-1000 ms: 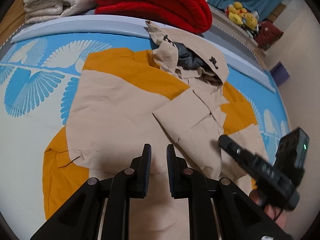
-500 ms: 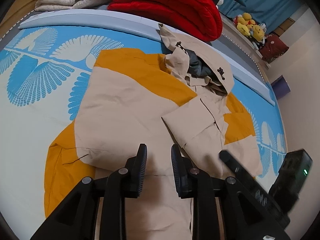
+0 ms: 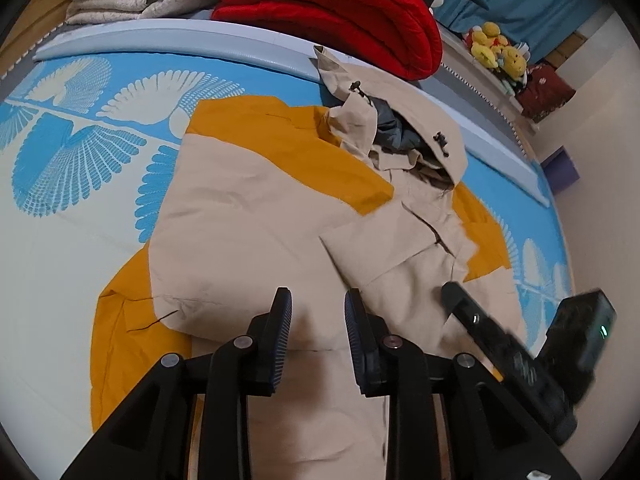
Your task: Fold large clothes
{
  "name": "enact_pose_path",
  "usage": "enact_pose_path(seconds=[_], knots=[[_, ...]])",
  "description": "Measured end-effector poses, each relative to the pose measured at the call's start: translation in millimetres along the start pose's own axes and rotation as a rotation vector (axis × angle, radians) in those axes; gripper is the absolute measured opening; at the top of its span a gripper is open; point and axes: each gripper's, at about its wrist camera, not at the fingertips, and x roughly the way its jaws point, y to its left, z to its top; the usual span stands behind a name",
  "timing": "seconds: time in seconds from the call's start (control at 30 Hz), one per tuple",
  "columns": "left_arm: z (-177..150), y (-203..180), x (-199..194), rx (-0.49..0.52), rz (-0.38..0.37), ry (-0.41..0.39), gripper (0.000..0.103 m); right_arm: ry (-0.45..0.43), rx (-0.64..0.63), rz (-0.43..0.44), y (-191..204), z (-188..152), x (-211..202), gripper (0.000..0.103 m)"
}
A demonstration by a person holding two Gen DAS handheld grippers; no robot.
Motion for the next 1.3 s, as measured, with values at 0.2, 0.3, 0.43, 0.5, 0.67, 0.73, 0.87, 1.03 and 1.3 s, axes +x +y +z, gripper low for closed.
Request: enact_pose_path(seconds=[0.2, 0.3, 0.43, 0.5, 0.67, 0.73, 0.87, 1.03, 1.3], knots=[[2.3, 5.5, -0.3, -0.063, -0.125, 0.028, 0.047, 0.096, -0.213, 0.201, 55.9, -23.4, 2.9, 0.013], [0.7, -0.3, 0.8, -0.055, -0.203, 0.056, 0.057, 0.150, -0.239, 0.200, 62.0, -35.5, 12.4, 0.013], [-1.7, -4.8, 3.2, -0.039, -0.168, 0.063, 0.057, 0.190, -0.250, 0.203, 66.4, -44.4, 19.1, 0.013], [-4.0, -0.8, 9.9, -0.024, -0.030, 0.076, 0.046, 0.206, -0.258, 0.208, 68.8, -49.6, 19.8, 0.014], [-5.9, 23.1, 22.3, -0.067, 0.097, 0.101, 0.008, 0.239, -0.243, 0.160, 65.9, -52.0, 17.6, 0.020], [-2.5, 20.0, 11.2, -0.049, 0.090, 0.044, 0.007, 0.218, -0.190, 0.083, 54.1, -48.0, 12.7, 0.025], [8.5, 5.0, -27.7, 0.018, 0.042, -0.151, 0.008, 0.125, -0.042, -0.153, 19.1, -40.4, -11.9, 0.025], [8.4, 47.2, -9.5, -0.149, 0.161, -0.067, 0.027, 0.024, 0.124, -0.322, -31.7, -19.2, -43.7, 0.025], [7.7, 73.9, 7.1, -0.278, 0.181, -0.010, 0.027, 0.039, 0.348, -0.536, -100.3, -8.4, -68.9, 0.026]])
